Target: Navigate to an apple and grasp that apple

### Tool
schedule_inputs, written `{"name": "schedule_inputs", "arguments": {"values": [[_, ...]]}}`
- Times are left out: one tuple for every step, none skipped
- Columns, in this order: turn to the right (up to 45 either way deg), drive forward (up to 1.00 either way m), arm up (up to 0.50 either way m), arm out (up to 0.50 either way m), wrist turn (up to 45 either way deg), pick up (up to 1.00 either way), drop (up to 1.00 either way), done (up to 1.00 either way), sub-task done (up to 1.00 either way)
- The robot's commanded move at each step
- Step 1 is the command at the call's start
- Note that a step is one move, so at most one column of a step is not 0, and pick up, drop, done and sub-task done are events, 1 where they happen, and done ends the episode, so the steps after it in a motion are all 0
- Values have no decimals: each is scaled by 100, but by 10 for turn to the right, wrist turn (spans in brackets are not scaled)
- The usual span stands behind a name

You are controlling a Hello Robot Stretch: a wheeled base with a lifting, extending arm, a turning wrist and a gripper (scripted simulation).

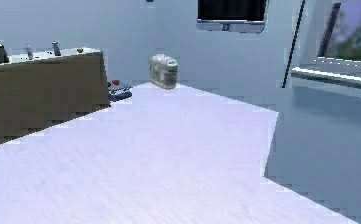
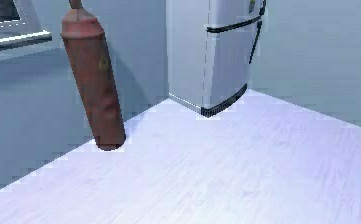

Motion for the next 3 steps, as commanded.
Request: {"name": "schedule_inputs", "arguments": {"values": [[0,45,0,0,0,0,0,0,0],[-360,0,0,0,0,0,0,0,0],[0,100,0,0,0,0,0,0,0]]}}
